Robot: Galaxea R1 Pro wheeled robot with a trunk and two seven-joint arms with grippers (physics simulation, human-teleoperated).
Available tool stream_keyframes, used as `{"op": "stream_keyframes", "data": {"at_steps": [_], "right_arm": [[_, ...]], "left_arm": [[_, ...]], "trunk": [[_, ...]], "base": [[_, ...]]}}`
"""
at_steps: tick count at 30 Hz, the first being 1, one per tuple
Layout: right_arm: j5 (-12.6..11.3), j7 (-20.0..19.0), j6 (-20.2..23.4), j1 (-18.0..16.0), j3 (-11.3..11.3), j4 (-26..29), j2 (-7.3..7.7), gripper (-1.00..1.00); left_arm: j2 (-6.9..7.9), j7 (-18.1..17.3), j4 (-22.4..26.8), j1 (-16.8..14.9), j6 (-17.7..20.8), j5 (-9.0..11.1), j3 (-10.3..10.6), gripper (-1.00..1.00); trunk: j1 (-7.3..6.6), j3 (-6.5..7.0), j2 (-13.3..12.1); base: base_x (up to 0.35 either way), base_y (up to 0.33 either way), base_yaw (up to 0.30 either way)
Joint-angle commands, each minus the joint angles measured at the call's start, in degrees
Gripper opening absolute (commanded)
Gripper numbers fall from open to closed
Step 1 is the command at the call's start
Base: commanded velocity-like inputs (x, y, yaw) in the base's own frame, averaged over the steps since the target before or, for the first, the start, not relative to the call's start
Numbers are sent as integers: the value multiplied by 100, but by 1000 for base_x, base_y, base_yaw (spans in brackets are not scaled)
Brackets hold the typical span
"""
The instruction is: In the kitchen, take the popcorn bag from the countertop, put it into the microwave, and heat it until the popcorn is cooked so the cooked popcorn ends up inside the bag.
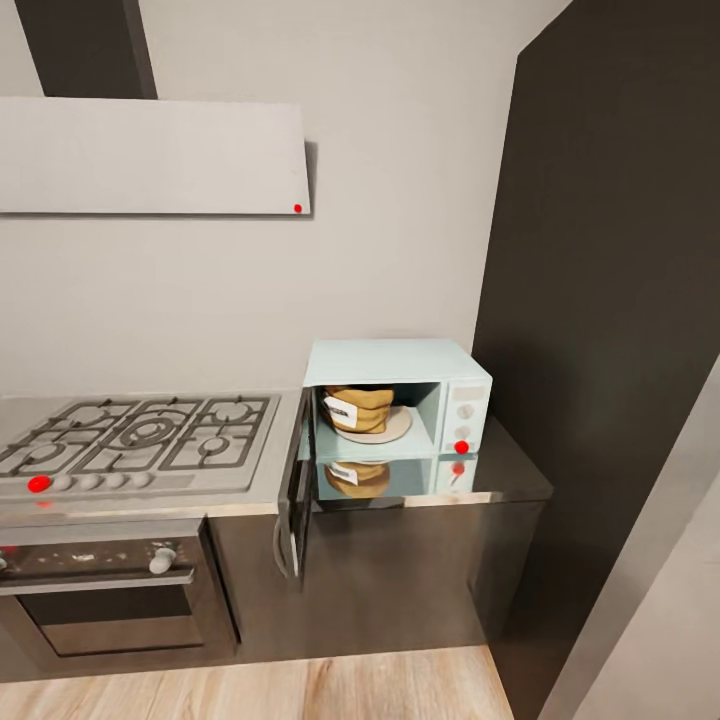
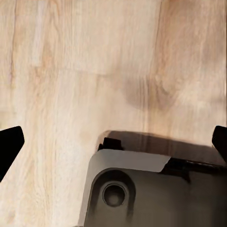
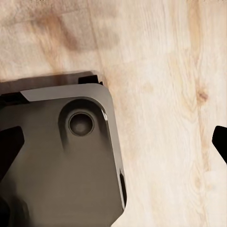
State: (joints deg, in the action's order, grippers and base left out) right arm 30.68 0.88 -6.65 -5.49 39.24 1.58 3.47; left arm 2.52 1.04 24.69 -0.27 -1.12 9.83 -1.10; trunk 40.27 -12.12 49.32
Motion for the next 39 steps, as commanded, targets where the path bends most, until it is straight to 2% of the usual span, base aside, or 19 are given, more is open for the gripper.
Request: {"op": "stream_keyframes", "data": {"at_steps": [1, 2, 6, 9, 10, 11, 15, 16, 17, 21, 26, 27, 29, 31, 34, 37, 38, 39], "right_arm": [[62, 9, -25, -5, 48, -9, 3, 100], [76, 9, -33, -5, 45, -9, 4, 100], [91, 9, -38, -5, 37, -9, 3, 100], [95, 9, -33, -5, 32, -9, -3, 100], [95, 9, -31, -5, 31, -9, -2, 100], [96, 9, -30, -5, 31, -9, -3, 100], [96, 9, -30, -5, 31, -9, -4, 100], [97, 9, -30, -5, 31, -9, -4, 100], [103, 9, -30, -5, 30, -9, -4, 100], [104, 9, -30, -5, 31, -9, -4, 100], [105, 9, -30, -5, 31, -9, -4, 100], [105, 9, -30, -5, 31, -9, -4, 100], [105, 9, -30, -5, 31, -9, -1, 100], [105, 9, -31, -5, 31, -9, 3, 100], [103, 9, -37, -5, 31, -9, 4, 100], [96, 9, -38, -5, 33, -9, 4, 100], [91, 9, -38, -5, 36, -9, 4, 100], [89, 9, -38, -5, 37, -9, 4, 100]], "left_arm": [[34, 12, 415, 0, 225, 48, 8, 100], [74, 13, 1295, 0, 705, 34, 6, 100], [144, 6, 3348, -18, 1702, 12, -4, 100], [139, 8, 3797, -197, 1928, 12, -10, 100], [124, -14, 3979, -562, 2219, 24, -12, 100], [116, -18, 4104, -761, 2441, 38, -13, 100], [110, -16, 4592, -1178, 2752, 65, -13, 100], [109, -16, 4763, -1398, 2840, 58, -13, 100], [116, -28, 5222, -1705, 3193, 76, -13, 100], [107, -33, 5708, -2007, 3376, 89, -13, 100], [106, -65, 5842, -2494, 3651, 155, -13, 100], [102, -89, 5856, -2626, 3745, 398, -13, 100], [105, -132, 5860, -2668, 3820, 732, -13, 100], [147, -362, 5856, -2692, 4012, 1150, -1, 100], [197, -691, 5854, -2696, 4325, 1232, 11, 100], [345, -1126, 5854, -2697, 4622, 1255, 17, 100], [496, -1374, 5853, -2698, 4694, 1252, 2, 100], [596, -1469, 5853, -2698, 4715, 1258, -3, 100]], "trunk": [[1, -9, 6], [1, -9, 6], [1, -9, 6], [1, -9, 6], [1, -9, 6], [1, -9, 6], [1, -9, 6], [1, -9, 6], [1, -9, 6], [1, -9, 6], [1, -9, 6], [1, -9, 6], [1, -9, 6], [1, -9, 6], [1, -9, 6], [1, -9, 6], [1, -9, 6], [1, -9, 6]], "base": [[0, 0, 0], [0, 0, 0], [0, 0, 0], [0, 0, 0], [0, 0, 0], [0, 0, 0], [0, 0, 0], [0, 0, 0], [0, 0, 0], [0, 0, 0], [0, 0, 0], [0, 0, 0], [0, 0, 0], [0, 0, 0], [0, 0, 0], [0, 0, 0], [0, 0, 0], [0, 0, 0]]}}
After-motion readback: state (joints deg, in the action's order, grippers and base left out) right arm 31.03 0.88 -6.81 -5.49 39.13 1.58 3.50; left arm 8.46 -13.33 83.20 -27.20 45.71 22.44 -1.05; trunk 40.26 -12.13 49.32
